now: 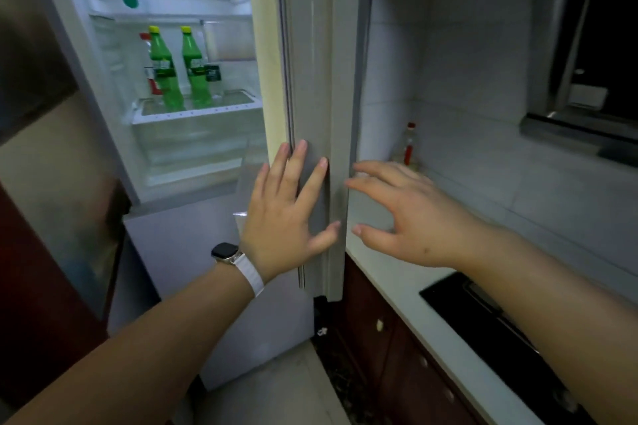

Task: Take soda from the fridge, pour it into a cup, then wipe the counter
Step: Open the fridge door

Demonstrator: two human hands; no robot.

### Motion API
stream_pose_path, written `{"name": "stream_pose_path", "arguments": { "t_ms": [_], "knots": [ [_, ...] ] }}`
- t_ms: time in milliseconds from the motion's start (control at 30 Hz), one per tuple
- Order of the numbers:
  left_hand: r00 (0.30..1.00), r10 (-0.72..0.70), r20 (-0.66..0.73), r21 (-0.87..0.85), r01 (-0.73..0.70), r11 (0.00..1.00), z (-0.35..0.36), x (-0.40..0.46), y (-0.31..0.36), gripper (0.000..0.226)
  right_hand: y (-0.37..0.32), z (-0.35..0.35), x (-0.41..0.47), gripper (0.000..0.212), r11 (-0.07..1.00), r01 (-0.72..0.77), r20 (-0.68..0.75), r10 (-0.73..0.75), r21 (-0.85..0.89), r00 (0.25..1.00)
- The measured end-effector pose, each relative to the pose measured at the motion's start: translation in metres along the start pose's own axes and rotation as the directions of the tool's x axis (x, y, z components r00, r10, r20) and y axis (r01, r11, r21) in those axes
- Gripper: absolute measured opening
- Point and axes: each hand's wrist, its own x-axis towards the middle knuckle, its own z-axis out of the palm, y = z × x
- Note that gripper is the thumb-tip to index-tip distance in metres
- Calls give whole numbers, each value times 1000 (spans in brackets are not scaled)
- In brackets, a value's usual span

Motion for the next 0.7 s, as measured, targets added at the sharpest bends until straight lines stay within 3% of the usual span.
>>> {"name": "stream_pose_path", "arguments": {
  "t_ms": [400, 700],
  "knots": [
    [987, 160, 21, -22, -160, 987, 53, 54, 56, 68, 65, -31, -50, 68, 990, -133, -17, 132, -57, 991],
    [989, 137, 63, 63, -141, 988, 107, 101, 98, 71, 140, -49, -66, 65, 988, -130, -9, 130, -81, 992]
  ]
}}
